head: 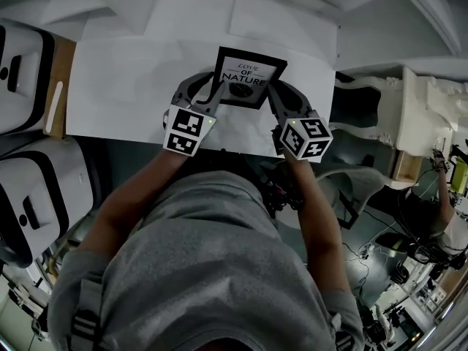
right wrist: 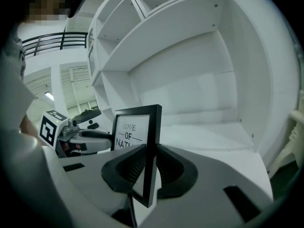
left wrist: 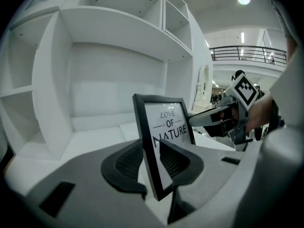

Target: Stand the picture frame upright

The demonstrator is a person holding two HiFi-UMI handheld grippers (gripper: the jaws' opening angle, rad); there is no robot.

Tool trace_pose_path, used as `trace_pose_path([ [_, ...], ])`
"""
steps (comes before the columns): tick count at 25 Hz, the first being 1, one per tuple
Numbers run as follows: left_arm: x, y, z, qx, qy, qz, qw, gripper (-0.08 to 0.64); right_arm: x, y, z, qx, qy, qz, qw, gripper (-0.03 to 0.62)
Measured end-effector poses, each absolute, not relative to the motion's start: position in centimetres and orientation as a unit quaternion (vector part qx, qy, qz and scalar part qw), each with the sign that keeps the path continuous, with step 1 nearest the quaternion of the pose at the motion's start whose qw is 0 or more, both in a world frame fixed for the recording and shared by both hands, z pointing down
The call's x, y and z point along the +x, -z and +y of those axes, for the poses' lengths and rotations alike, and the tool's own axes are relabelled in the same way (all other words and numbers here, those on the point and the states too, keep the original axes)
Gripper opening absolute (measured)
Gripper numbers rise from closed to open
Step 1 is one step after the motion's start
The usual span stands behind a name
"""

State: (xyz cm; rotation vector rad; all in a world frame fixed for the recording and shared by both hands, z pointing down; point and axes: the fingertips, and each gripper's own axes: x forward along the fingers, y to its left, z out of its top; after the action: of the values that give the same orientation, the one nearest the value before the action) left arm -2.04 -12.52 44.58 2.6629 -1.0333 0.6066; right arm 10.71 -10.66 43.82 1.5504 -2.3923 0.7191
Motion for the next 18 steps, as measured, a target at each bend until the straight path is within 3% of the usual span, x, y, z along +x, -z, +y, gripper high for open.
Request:
trace_pose_path([
  [18, -1.3, -41.0, -16.7, 0.928, -0.168, -0.326, 0.069, 0.069, 11.3, -40.8, -11.8, 0.551, -0.229, -0.799, 0.073, 0.072],
])
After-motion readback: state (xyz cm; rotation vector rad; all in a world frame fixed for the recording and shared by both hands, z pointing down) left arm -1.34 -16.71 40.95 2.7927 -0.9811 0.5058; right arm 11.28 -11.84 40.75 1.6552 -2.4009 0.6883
